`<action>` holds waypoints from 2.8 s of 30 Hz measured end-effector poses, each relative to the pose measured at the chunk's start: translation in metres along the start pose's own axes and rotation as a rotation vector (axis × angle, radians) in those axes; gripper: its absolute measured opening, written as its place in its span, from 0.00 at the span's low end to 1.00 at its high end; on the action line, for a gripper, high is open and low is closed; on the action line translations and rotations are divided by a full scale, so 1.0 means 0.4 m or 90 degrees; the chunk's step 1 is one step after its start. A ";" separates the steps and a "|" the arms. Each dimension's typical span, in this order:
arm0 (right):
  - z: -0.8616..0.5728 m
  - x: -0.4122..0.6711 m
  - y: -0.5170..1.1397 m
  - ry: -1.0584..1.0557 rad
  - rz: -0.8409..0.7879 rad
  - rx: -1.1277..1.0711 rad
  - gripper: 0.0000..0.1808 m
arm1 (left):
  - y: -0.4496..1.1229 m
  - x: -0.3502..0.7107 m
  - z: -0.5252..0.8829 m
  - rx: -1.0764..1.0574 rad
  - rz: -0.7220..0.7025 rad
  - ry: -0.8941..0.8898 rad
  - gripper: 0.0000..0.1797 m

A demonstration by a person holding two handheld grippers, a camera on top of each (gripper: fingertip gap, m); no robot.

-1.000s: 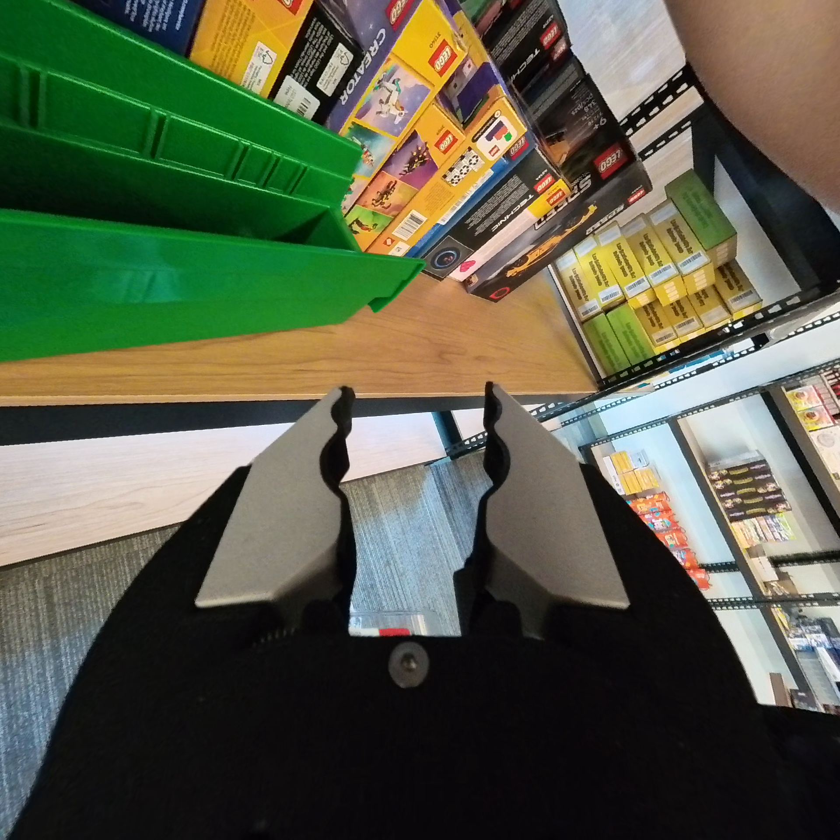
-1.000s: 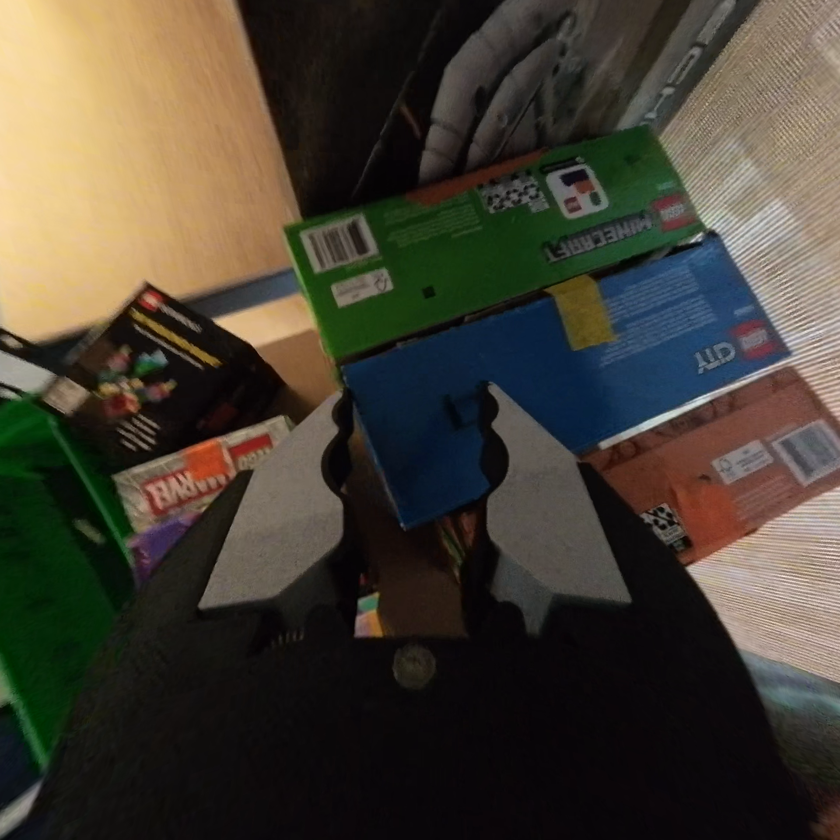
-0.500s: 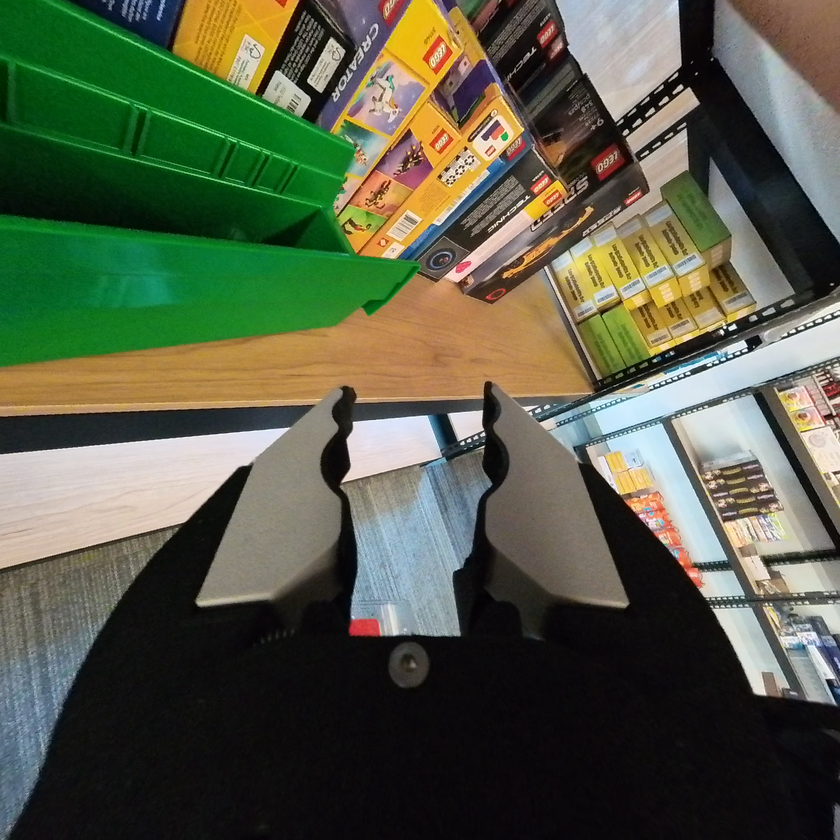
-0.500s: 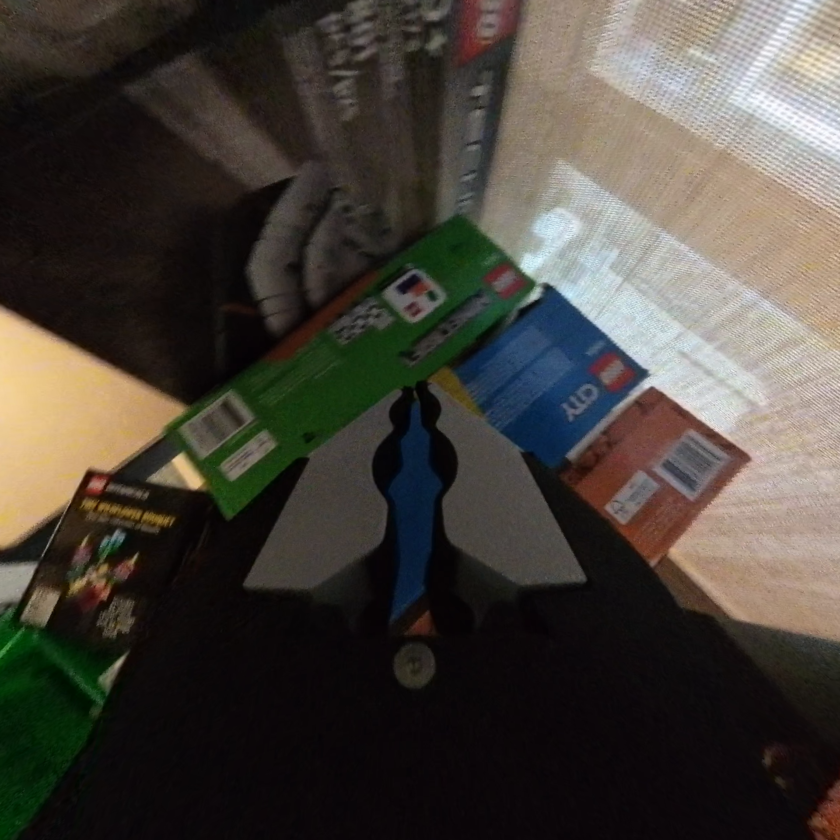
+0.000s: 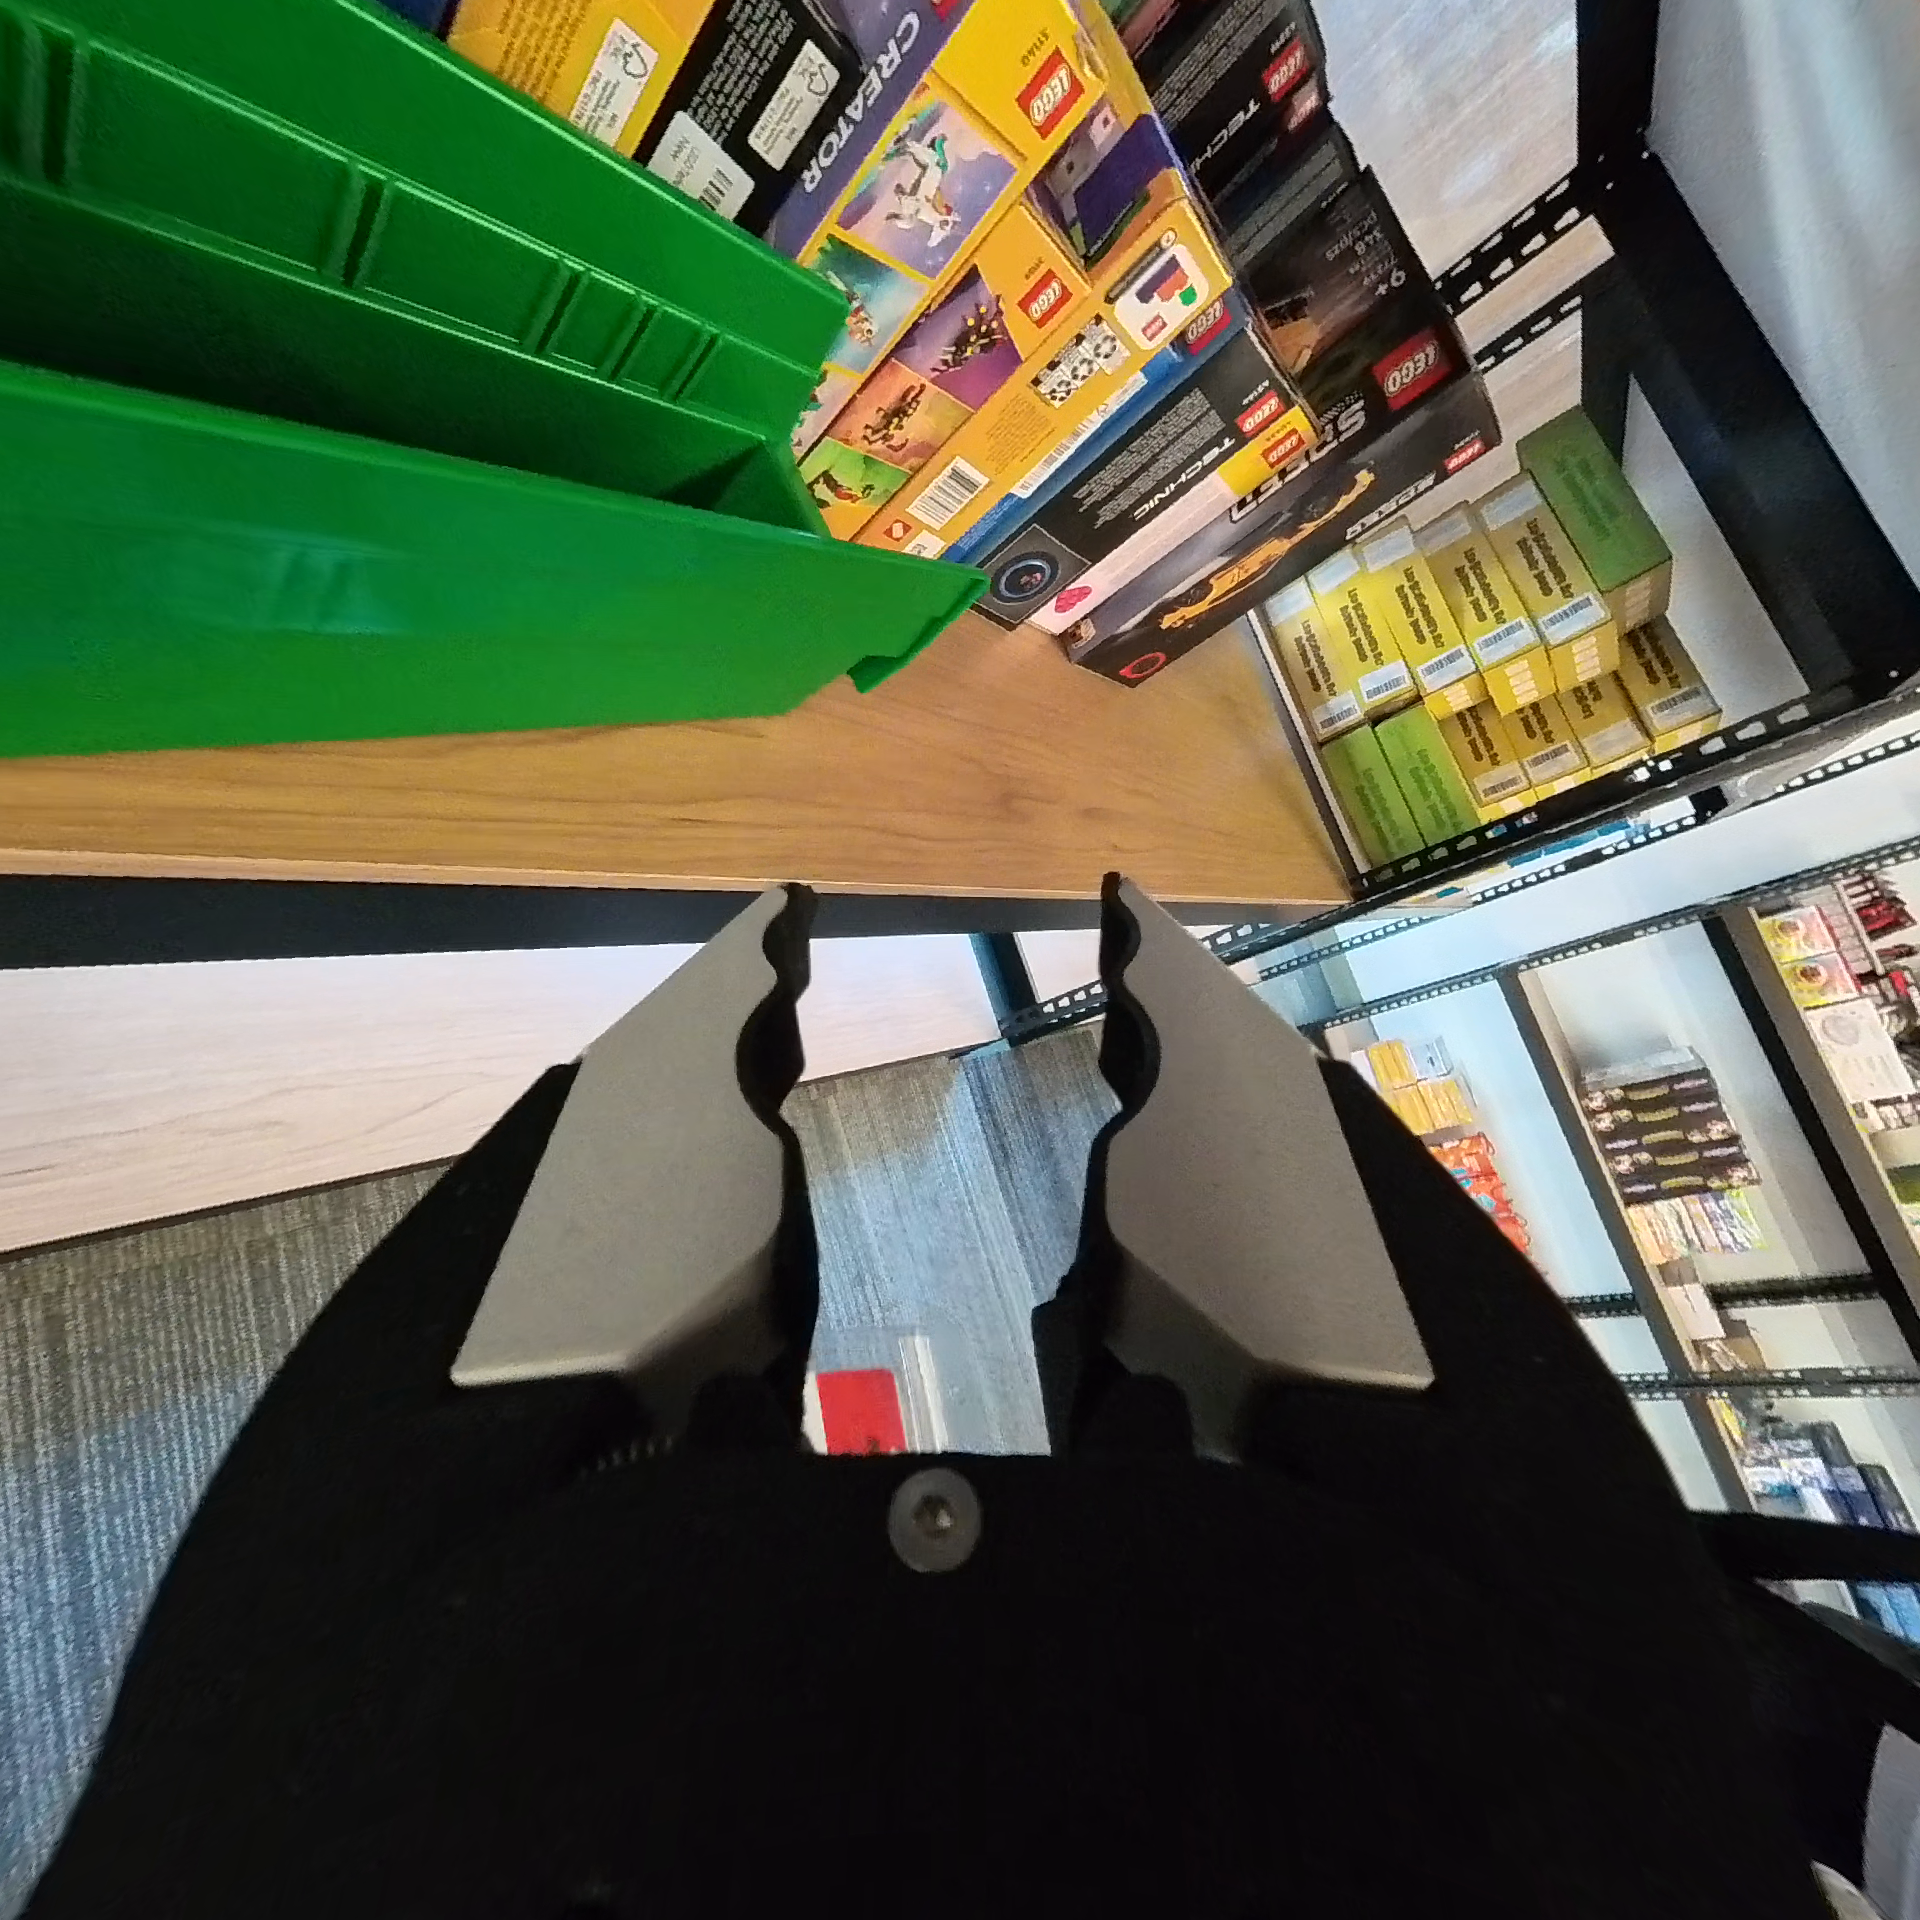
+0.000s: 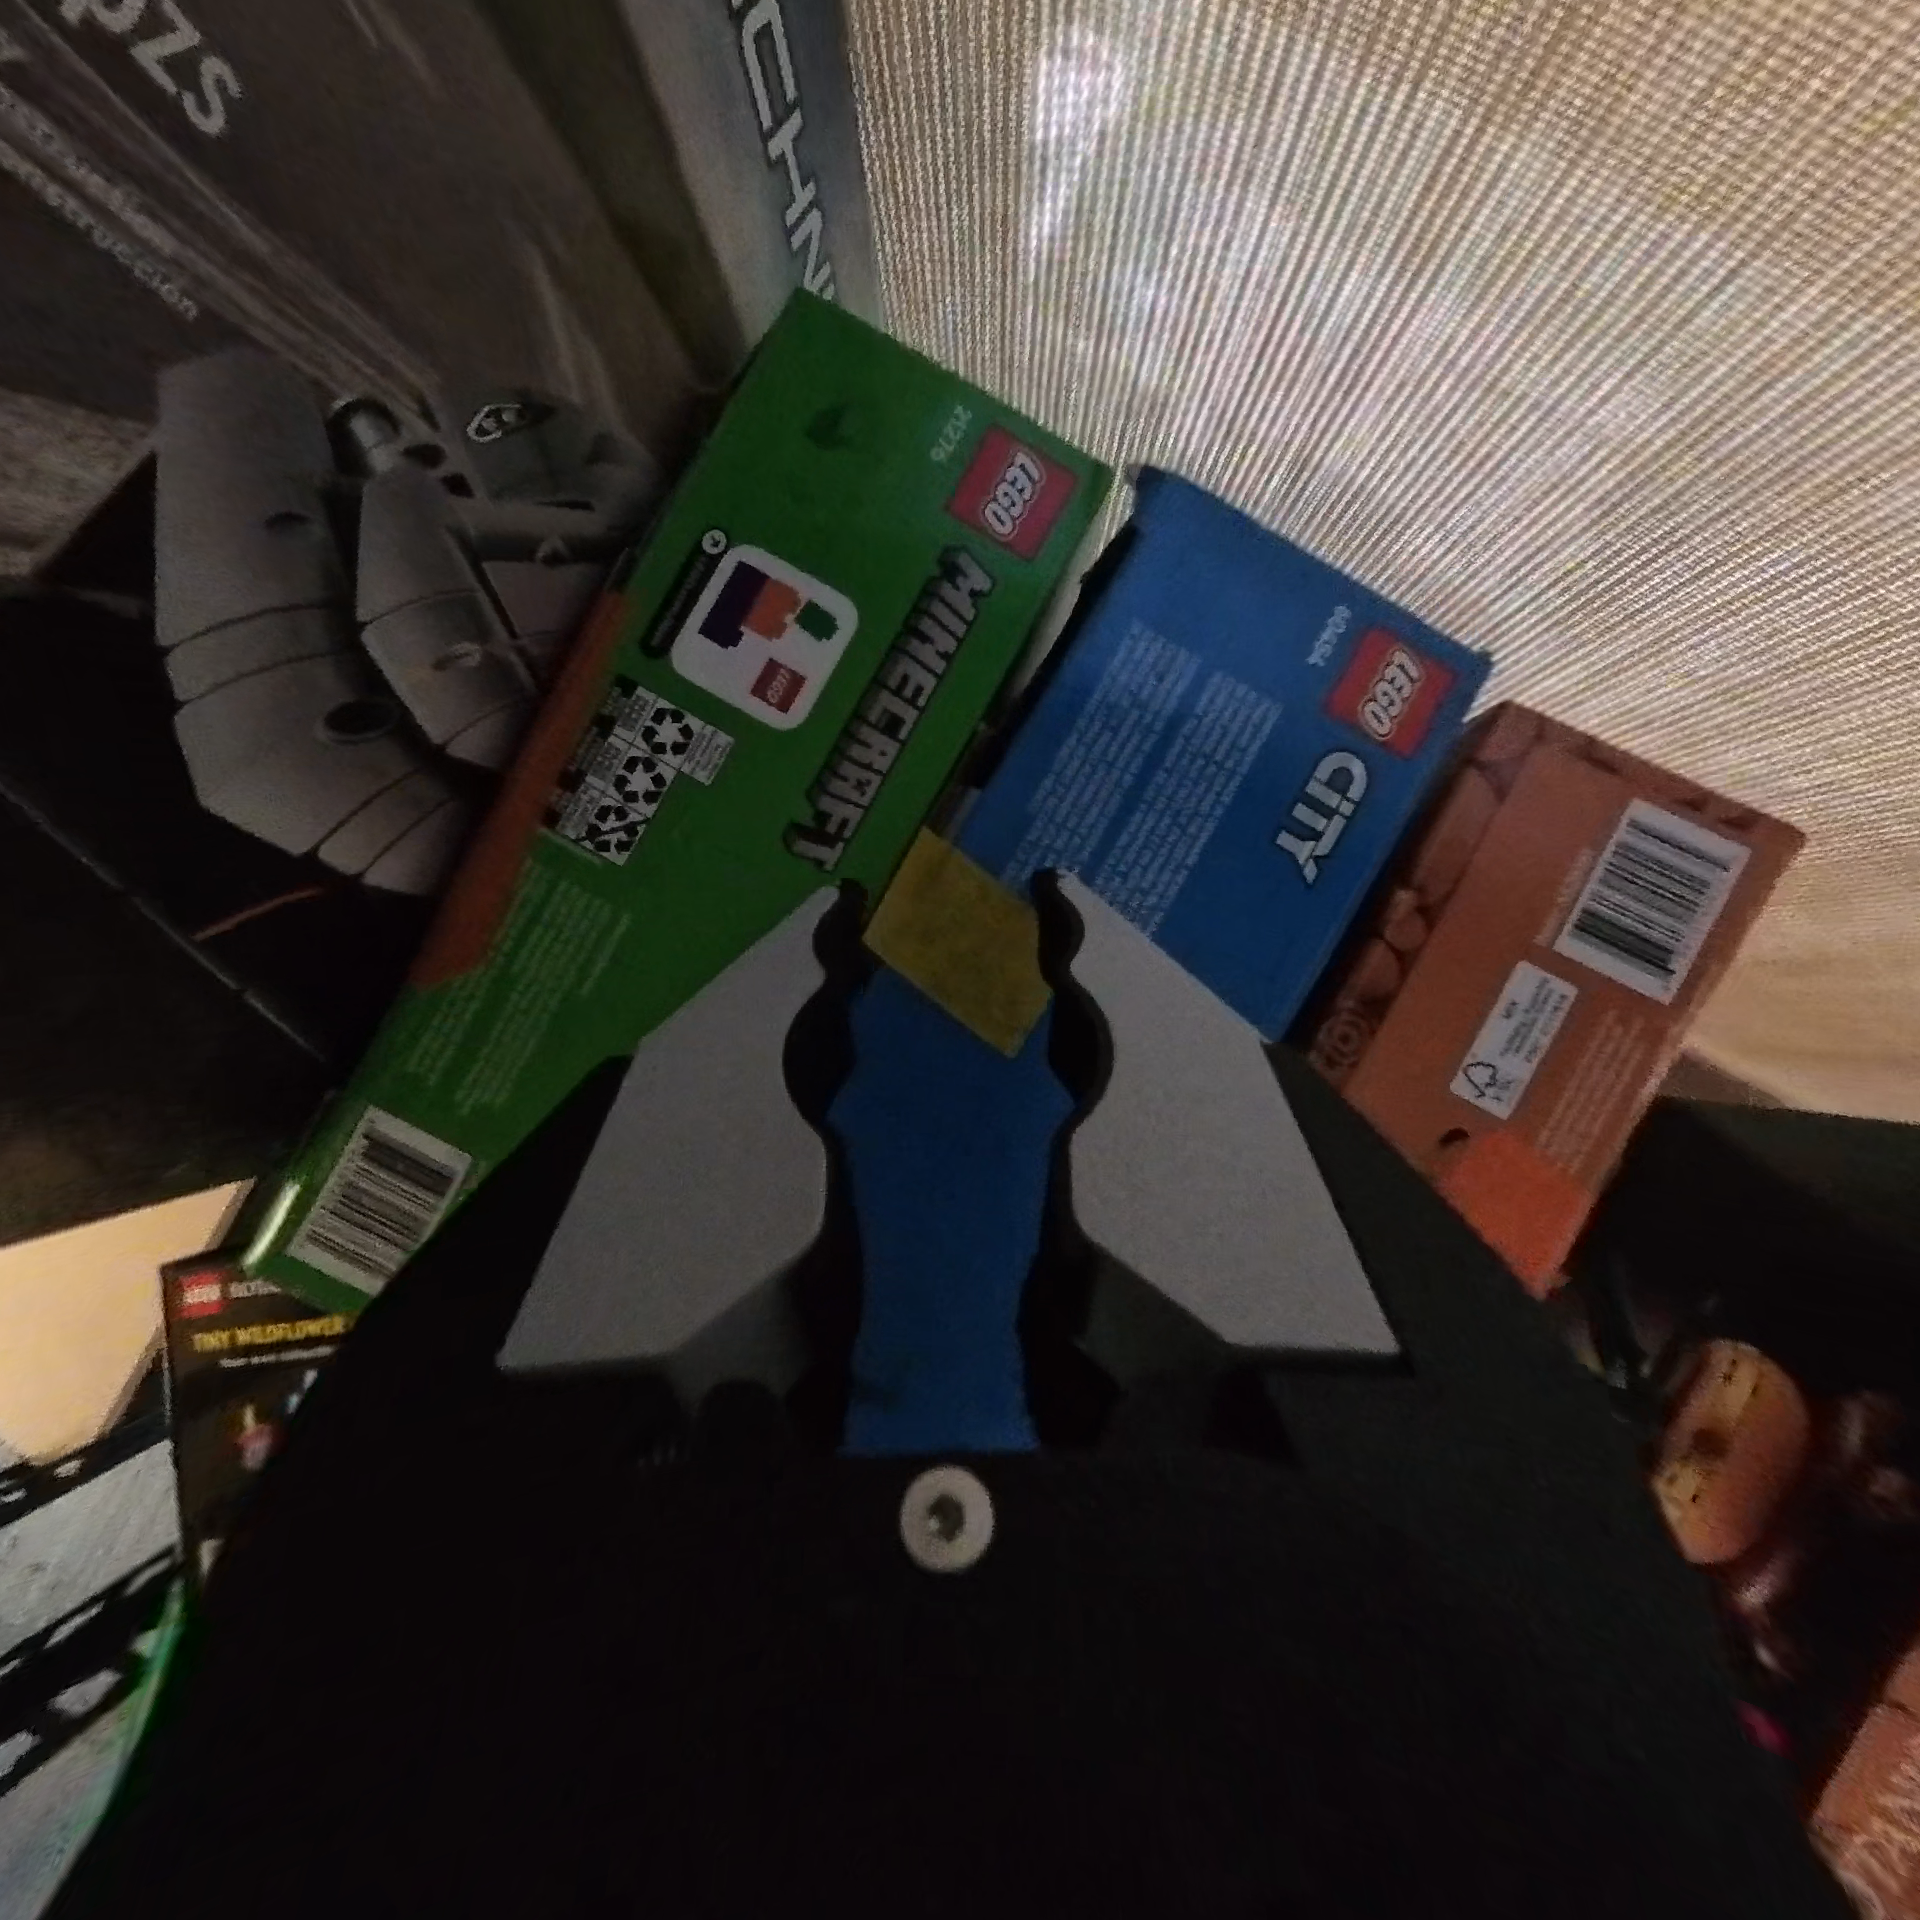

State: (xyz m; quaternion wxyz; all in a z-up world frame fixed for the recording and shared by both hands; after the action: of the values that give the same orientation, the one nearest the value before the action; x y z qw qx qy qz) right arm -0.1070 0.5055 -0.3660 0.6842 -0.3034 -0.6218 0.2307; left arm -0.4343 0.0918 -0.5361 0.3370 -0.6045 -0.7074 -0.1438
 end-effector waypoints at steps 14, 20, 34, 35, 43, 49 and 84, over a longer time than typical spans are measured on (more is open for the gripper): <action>-0.040 -0.006 -0.010 0.075 0.009 0.020 0.24 | -0.003 0.003 0.003 -0.002 0.002 0.001 0.30; -0.008 -0.025 -0.034 0.033 0.036 0.040 0.34 | -0.006 0.002 0.003 0.000 0.003 0.002 0.30; -0.041 -0.079 -0.068 -0.034 0.030 0.013 0.39 | 0.167 0.306 -0.030 0.017 -0.090 0.301 0.36; -0.043 -0.080 -0.070 -0.029 0.030 0.015 0.39 | 0.207 0.351 -0.033 0.017 -0.102 0.322 0.37; -0.068 -0.086 -0.079 -0.014 0.046 0.022 0.39 | 0.549 0.624 0.008 0.147 -0.188 0.537 0.43; -0.095 -0.095 -0.087 0.006 0.043 0.037 0.39 | 0.676 0.664 0.022 0.244 -0.173 0.691 0.44; -0.060 -0.020 0.024 -0.097 0.156 -0.152 0.30 | 0.788 0.681 0.096 0.299 -0.077 0.694 0.52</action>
State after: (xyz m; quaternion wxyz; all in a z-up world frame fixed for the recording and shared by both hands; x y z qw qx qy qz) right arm -0.0835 0.5036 -0.3793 0.5610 -0.4374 -0.6532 0.2594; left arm -0.1574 0.3937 -0.4511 0.7675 -0.3117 -0.4780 -0.2921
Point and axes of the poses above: each gripper's, where its closed fingertips meet, y out along the fingers, x out of its top, z = x × y across the jaws, the point moved 6 cm from there along -y, back along the fingers, and after that the axes turned 9 degrees about -z, right-handed, at the moved point
